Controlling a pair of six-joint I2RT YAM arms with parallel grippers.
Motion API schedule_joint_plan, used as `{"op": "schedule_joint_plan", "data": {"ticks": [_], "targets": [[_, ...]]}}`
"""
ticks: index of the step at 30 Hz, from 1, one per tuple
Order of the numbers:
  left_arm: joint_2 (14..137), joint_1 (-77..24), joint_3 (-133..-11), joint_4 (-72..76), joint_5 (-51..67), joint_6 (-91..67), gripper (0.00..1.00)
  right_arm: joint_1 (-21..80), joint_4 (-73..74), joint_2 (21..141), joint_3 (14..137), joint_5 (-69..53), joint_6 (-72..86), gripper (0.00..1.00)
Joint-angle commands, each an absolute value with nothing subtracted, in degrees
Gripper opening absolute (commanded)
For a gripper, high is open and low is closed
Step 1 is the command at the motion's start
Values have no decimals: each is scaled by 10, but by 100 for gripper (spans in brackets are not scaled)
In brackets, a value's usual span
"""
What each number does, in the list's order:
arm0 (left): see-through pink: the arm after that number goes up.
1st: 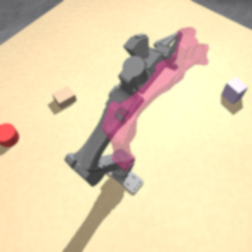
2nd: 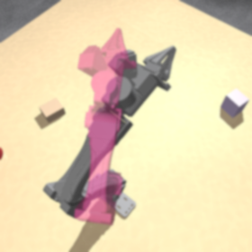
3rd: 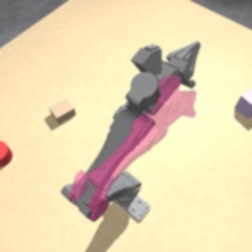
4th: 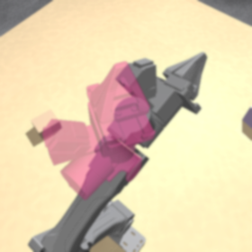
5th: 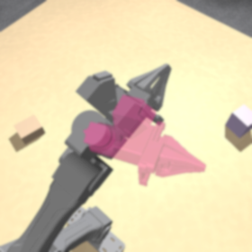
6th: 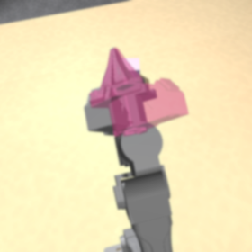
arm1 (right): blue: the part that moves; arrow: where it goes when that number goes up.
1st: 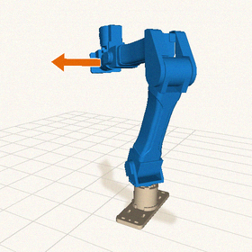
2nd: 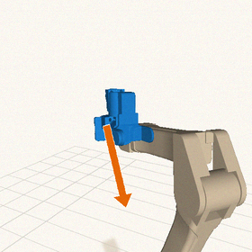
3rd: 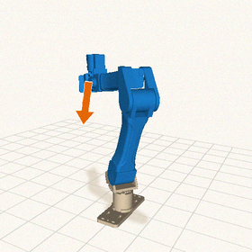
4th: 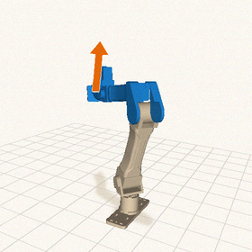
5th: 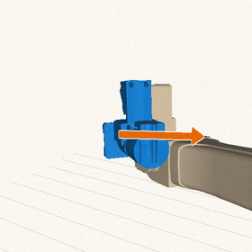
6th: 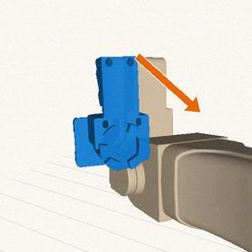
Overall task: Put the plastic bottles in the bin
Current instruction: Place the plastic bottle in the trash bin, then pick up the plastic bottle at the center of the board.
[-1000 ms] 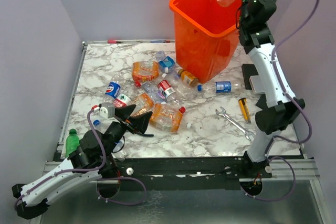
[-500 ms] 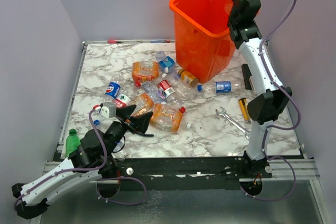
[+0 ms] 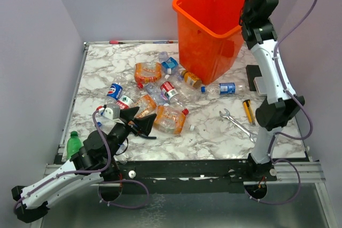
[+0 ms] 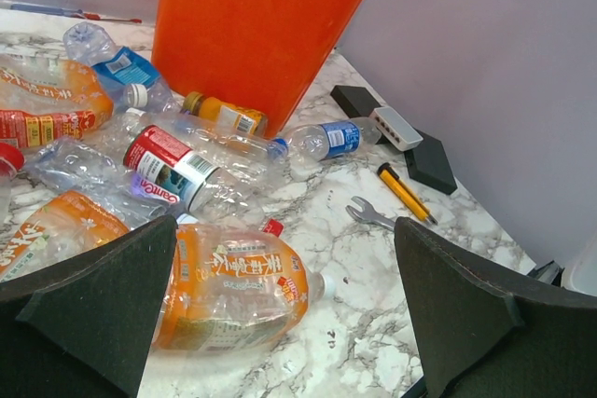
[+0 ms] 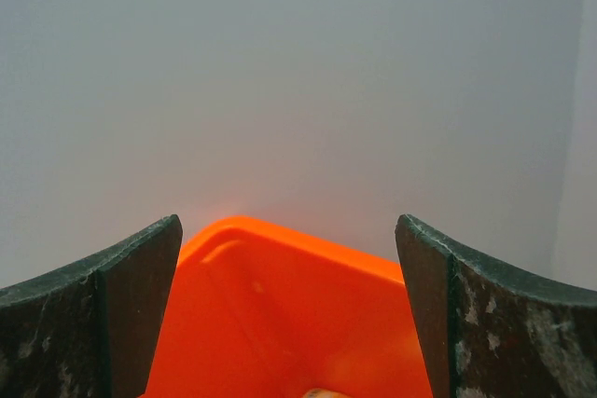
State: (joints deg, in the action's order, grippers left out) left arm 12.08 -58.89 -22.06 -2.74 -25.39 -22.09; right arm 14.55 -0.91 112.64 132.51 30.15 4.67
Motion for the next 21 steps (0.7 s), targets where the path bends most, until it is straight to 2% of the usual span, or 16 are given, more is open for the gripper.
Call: {"op": "schedule_joint_plan", "data": {"ticks": [1, 4, 13, 17, 21], "targets": [[127, -588, -236, -32, -262, -217, 99, 182, -11, 1004, 1279, 227, 121, 100], [129, -588, -236, -36, -272, -218, 99, 215, -3, 896, 1154, 175, 188, 100], [153, -590, -243, -57, -302, -227, 99, 297, 34, 559, 631, 14, 357, 96], [176, -590, -246, -61, -331, -235, 99, 297, 105, 466, 494, -21, 363, 97], [204, -590, -256, -79, -395, -259, 99, 297, 138, 449, 400, -119, 390, 97]]}}
